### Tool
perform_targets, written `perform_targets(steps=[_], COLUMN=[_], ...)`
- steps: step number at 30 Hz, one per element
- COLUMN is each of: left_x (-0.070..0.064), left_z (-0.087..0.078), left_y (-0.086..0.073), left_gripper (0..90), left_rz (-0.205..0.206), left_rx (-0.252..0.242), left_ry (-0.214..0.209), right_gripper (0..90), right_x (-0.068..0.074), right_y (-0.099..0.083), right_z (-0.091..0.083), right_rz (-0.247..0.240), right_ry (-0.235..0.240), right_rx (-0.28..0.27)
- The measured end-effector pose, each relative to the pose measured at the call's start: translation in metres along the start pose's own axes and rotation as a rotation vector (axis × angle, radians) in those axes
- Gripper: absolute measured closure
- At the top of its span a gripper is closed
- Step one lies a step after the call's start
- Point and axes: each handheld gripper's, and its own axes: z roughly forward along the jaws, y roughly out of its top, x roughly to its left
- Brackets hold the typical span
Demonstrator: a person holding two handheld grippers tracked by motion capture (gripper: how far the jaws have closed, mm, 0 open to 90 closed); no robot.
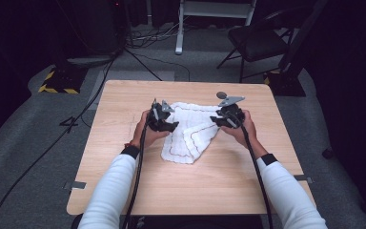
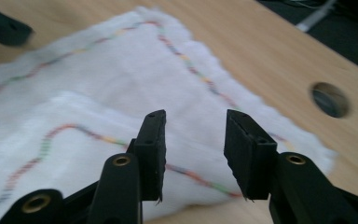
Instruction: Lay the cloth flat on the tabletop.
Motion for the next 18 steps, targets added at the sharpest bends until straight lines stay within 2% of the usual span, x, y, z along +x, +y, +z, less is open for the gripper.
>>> perform_targets(steps=[2,4,8,11,14,17,18], left_x=[-0.006,-0.014,-0.027,-0.036,-0.044,-0.051,-0.053], left_z=[-0.003,-0.008,-0.015,-0.021,-0.025,-0.023,-0.024], left_y=[-0.008,-0.019,-0.036,-0.043,-0.051,-0.057,-0.059], left_gripper=[33.5,32.0,29.5,28.7,26.7,25.9,26.5], left_rz=[0.026,0.032,0.052,0.055,0.059,0.082,0.073], left_rx=[0.015,0.020,0.059,0.056,0.060,0.094,0.082], left_ry=[-0.021,-0.046,-0.077,-0.103,-0.127,-0.117,-0.115], right_gripper=[56.4,54.7,52.2,51.0,50.9,53.7,55.7], right_x=[0.014,0.030,0.058,0.074,0.083,0.086,0.086], right_y=[0.002,0.004,0.009,0.013,0.018,0.020,0.020], right_z=[0.004,0.009,0.024,0.038,0.052,0.066,0.071], right_rz=[-0.026,-0.042,-0.088,-0.119,-0.116,-0.142,-0.137], right_ry=[0.042,0.099,0.162,0.173,0.185,0.152,0.147], right_rx=[-0.002,-0.004,0.017,0.045,0.057,0.094,0.108])
